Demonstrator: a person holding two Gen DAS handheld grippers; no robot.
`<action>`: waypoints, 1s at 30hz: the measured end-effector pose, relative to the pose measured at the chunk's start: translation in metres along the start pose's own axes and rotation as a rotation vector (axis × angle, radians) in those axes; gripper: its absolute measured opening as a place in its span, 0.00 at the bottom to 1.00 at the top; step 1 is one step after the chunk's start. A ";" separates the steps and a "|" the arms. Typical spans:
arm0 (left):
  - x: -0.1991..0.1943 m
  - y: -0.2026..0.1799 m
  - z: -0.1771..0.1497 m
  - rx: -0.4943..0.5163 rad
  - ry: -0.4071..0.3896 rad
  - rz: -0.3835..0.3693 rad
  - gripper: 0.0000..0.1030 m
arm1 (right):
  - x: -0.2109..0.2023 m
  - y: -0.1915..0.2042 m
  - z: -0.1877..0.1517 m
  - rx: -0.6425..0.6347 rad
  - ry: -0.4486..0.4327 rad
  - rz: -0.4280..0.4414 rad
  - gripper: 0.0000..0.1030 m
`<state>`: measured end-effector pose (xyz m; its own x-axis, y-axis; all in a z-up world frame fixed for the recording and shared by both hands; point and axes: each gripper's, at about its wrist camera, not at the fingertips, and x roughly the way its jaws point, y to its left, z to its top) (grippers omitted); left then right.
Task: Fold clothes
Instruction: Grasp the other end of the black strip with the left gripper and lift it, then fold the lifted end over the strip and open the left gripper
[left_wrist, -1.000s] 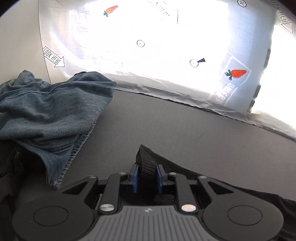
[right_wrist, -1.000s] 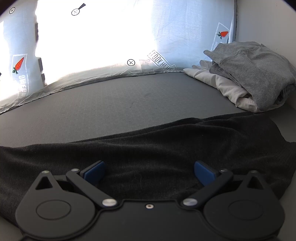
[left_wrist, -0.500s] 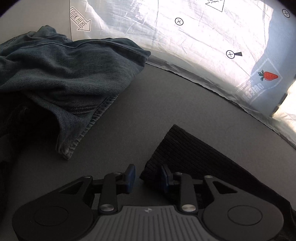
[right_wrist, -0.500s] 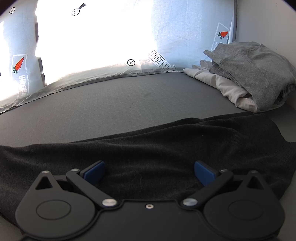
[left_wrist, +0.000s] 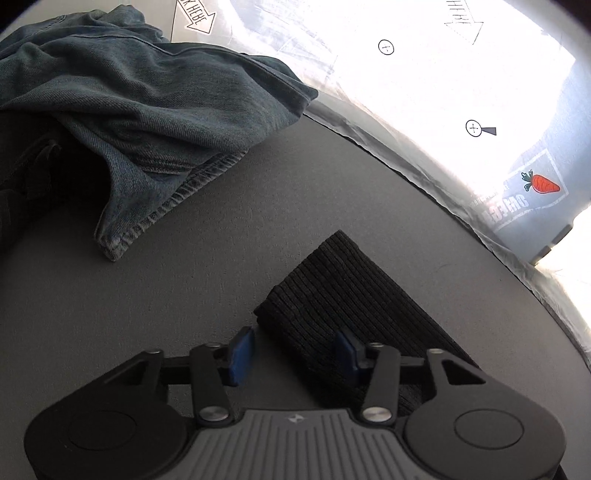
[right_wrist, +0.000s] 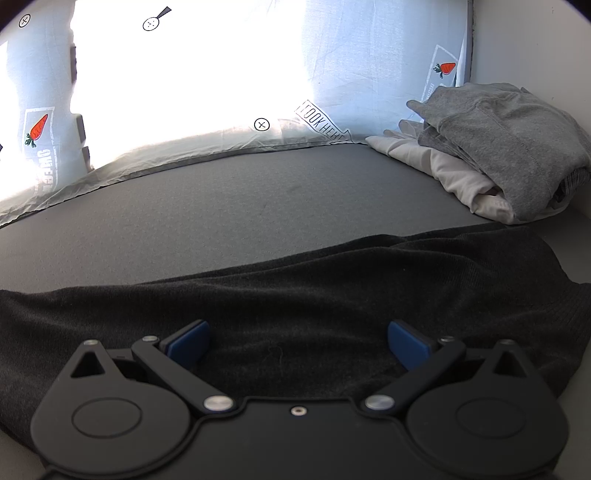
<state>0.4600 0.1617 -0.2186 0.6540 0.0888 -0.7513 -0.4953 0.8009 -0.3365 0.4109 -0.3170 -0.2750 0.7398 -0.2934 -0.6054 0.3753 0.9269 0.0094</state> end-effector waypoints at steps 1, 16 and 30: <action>0.001 0.001 0.002 -0.031 0.006 -0.013 0.08 | 0.000 0.000 0.000 0.000 0.000 0.000 1.00; -0.050 -0.148 -0.049 0.427 0.072 -0.428 0.10 | -0.001 0.000 0.000 0.004 -0.002 0.003 1.00; -0.054 -0.144 -0.075 0.499 0.179 -0.398 0.46 | -0.002 0.000 0.000 0.006 -0.001 0.006 1.00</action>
<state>0.4535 -0.0024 -0.1721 0.6056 -0.3356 -0.7215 0.1169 0.9344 -0.3365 0.4095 -0.3169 -0.2742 0.7428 -0.2880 -0.6044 0.3742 0.9272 0.0180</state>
